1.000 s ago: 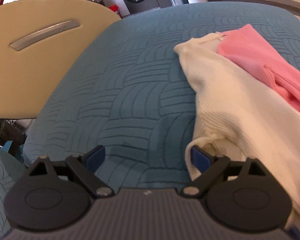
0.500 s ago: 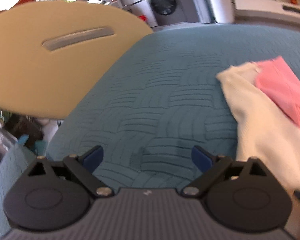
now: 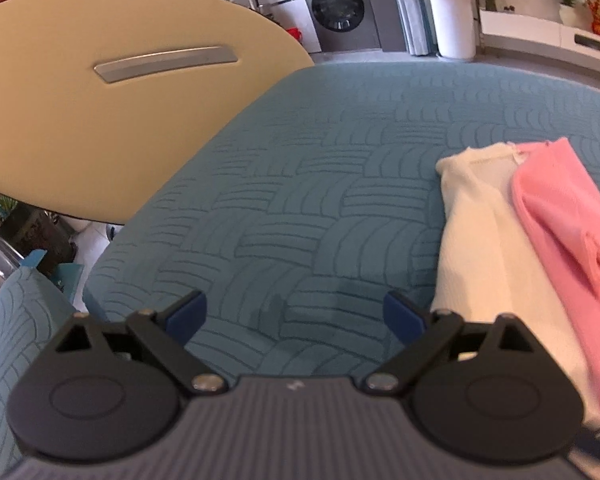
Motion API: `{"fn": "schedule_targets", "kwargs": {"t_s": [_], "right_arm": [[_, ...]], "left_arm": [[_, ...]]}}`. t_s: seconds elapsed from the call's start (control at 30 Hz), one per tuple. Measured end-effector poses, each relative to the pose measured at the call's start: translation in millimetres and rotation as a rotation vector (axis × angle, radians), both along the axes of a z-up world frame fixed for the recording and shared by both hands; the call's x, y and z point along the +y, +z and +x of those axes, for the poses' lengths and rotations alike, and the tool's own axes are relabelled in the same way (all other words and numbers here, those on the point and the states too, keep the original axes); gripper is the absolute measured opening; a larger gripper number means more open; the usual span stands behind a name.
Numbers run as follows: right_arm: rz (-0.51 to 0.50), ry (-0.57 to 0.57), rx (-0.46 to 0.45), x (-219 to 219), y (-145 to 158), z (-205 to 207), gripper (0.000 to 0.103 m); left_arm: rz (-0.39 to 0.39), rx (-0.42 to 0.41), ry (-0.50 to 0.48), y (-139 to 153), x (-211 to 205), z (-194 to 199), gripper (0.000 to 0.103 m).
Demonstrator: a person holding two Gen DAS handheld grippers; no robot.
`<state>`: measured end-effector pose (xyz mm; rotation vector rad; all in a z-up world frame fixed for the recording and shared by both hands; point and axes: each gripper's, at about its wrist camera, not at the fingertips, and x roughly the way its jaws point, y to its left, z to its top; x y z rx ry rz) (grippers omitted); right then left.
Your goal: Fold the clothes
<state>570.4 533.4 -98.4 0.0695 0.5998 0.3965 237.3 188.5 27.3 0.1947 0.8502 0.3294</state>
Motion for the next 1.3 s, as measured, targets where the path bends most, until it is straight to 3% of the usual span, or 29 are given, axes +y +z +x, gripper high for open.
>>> {"fn": "schedule_targets", "kwargs": {"t_s": [0.1, 0.27, 0.37, 0.67, 0.73, 0.77, 0.8, 0.83, 0.9, 1.03, 1.1, 1.2, 1.23, 1.3], "right_arm": [[0.13, -0.077, 0.0, -39.3, 16.2, 18.0, 0.058], [0.174, -0.112, 0.084, -68.3, 16.4, 81.2, 0.06], [0.188, -0.097, 0.147, -61.8, -3.4, 126.4, 0.06], [0.313, -0.122, 0.323, -52.2, -56.8, 227.4, 0.06], [0.331, -0.117, 0.361, -56.0, -63.3, 240.3, 0.053], [0.339, -0.1, 0.372, -55.4, -63.9, 243.9, 0.038], [0.346, -0.08, 0.38, -52.0, -63.9, 246.5, 0.011], [0.34, -0.071, 0.379, -49.5, -62.5, 247.2, 0.006], [0.312, -0.067, 0.363, -43.2, -58.3, 248.9, 0.006], [0.325, -0.208, 0.187, -38.4, -42.8, 254.9, 0.006], [0.264, -0.254, 0.237, -32.8, -55.0, 268.2, 0.008], [0.266, -0.279, 0.266, -32.6, -62.1, 265.3, 0.014], [0.271, -0.286, 0.273, -32.9, -63.8, 263.2, 0.021], [0.297, -0.297, 0.24, -37.3, -55.9, 249.8, 0.066]], "left_arm": [[-0.063, 0.003, 0.031, -0.4, 3.3, 3.7, 0.096], [-0.196, 0.019, 0.102, -6.3, 12.6, 5.9, 0.096], [-0.266, 0.021, 0.121, -8.7, 15.9, 6.1, 0.096], [-0.213, 0.006, 0.087, -9.5, 7.1, 9.0, 0.096], [-0.225, 0.005, 0.081, -9.5, 8.3, 9.7, 0.096], [-0.228, 0.004, 0.08, -9.3, 8.9, 9.9, 0.096], [-0.233, 0.003, 0.08, -9.0, 9.8, 10.2, 0.096], [-0.239, 0.0, 0.081, -8.5, 10.8, 10.4, 0.096], [-0.248, -0.006, 0.085, -7.1, 12.6, 11.0, 0.096], [-0.257, -0.004, 0.076, -8.5, 10.5, 12.6, 0.097], [-0.244, 0.014, 0.063, -14.5, 6.4, 14.4, 0.097], [-0.222, 0.043, 0.05, -24.1, 2.3, 17.8, 0.097], [-0.213, 0.053, 0.047, -27.4, 0.5, 18.8, 0.097], [-0.205, 0.06, 0.041, -29.2, -1.7, 19.5, 0.097]]}}
